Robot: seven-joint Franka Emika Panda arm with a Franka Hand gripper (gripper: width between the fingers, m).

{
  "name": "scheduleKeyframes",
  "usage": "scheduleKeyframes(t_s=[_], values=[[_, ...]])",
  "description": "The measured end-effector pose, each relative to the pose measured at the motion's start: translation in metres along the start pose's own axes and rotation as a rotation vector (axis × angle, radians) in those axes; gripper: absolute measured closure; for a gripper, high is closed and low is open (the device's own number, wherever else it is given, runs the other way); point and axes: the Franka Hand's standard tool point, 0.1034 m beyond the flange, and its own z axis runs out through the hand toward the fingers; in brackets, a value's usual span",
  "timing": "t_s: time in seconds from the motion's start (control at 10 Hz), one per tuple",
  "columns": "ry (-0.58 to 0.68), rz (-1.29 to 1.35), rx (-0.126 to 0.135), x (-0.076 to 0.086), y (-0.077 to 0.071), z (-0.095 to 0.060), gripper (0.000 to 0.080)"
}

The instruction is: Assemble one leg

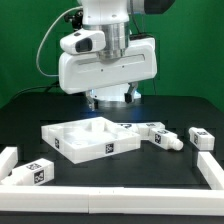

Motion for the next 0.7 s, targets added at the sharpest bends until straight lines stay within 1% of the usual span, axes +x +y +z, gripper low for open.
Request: scheduleKeyframes(t_s=[0.1,0.2,0.3,0.4,0.5,0.7], values=[[-0.006,-0.104,-0.001,-0.015,0.028,0.011,0.015],[-0.014,-0.116,-0.003,-0.024,0.057,0.016,0.015],[-0.007,-0.175,-0.014,-0.028,0.082,0.023,0.015],[-0.001,-0.195,-0.02,-0.036,0.102,0.038,0.015],[-0.004,-0.189,-0.021,-0.04,0.108,0.046,0.015],[-0.004,-0.19,-0.022,-0.038,0.107,0.045,0.015]])
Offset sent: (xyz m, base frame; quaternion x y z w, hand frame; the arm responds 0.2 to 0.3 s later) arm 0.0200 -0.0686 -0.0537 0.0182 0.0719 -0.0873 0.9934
